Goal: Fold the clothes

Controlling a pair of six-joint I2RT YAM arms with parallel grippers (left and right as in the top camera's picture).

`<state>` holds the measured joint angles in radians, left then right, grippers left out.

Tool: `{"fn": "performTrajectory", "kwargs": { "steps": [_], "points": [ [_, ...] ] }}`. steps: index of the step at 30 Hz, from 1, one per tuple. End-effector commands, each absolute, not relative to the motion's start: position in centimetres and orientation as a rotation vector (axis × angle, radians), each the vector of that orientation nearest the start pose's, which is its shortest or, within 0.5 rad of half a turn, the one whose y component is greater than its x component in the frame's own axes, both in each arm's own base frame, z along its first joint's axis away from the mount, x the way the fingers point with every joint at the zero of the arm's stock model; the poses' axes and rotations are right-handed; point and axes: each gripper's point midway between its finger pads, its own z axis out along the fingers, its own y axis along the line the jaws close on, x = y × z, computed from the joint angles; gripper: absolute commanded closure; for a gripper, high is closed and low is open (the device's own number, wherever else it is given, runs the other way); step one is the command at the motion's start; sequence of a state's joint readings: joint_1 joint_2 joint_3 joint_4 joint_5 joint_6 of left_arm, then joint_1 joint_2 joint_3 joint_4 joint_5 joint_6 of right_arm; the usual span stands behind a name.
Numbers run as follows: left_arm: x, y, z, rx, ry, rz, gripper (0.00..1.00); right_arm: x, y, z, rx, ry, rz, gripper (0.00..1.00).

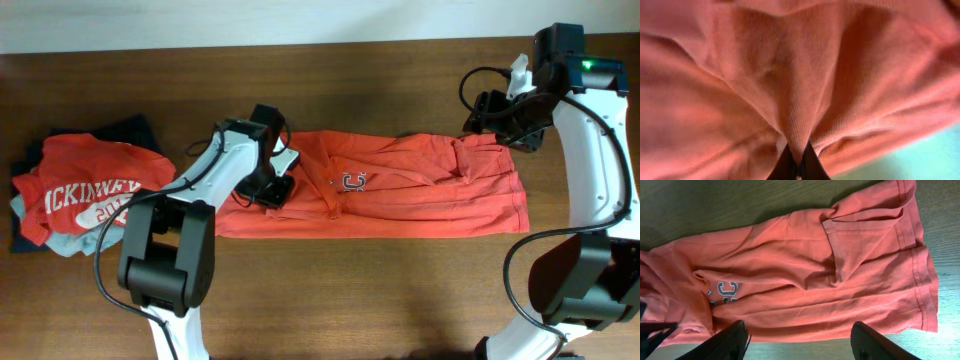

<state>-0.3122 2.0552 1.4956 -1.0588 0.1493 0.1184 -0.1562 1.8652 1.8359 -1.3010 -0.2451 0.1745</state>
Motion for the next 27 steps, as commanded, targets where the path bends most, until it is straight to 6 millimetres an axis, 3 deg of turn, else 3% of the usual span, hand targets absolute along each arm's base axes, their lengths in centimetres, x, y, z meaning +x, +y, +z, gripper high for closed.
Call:
{"fn": "performTrajectory", "kwargs": {
  "steps": [1,4,8,12,16,18,21,23,27],
  "points": [
    [36.8,-13.4,5.8,0.617,3.071,-0.264,1.00,40.2,-1.8,19.9,0.396,2.814,0.361,0.28],
    [37.6,-12.1,8.2,0.578,3.076,-0.227,0.97,40.2,-1.8,19.9,0.396,2.814,0.361,0.28],
    [37.1,-11.0,9.8,0.568,3.112,-0.168,0.91,40.2,-1.8,19.9,0.396,2.814,0.360,0.28],
    [35.5,-10.6,9.9,0.574,3.182,-0.166,0.81,40.3,-1.8,20.0,0.395,2.811,0.360,0.28],
    [34.3,-10.3,10.0,0.578,3.234,-0.164,0.82,40.3,-1.8,20.0,0.394,2.808,0.360,0.28],
    [33.7,-10.2,10.1,0.582,3.257,-0.162,0.90,40.3,-1.8,20.0,0.394,2.808,0.360,0.28],
    [34.4,-10.3,10.0,0.575,3.228,-0.161,0.89,40.3,-1.8,20.0,0.394,2.808,0.360,0.28],
    [36.5,-10.5,9.8,0.559,3.147,-0.162,0.63,40.3,-1.8,20.0,0.394,2.808,0.360,0.28],
    [41.3,-11.6,9.3,0.539,2.946,-0.169,0.39,40.4,-1.8,20.0,0.393,2.805,0.359,0.27]
  ]
}}
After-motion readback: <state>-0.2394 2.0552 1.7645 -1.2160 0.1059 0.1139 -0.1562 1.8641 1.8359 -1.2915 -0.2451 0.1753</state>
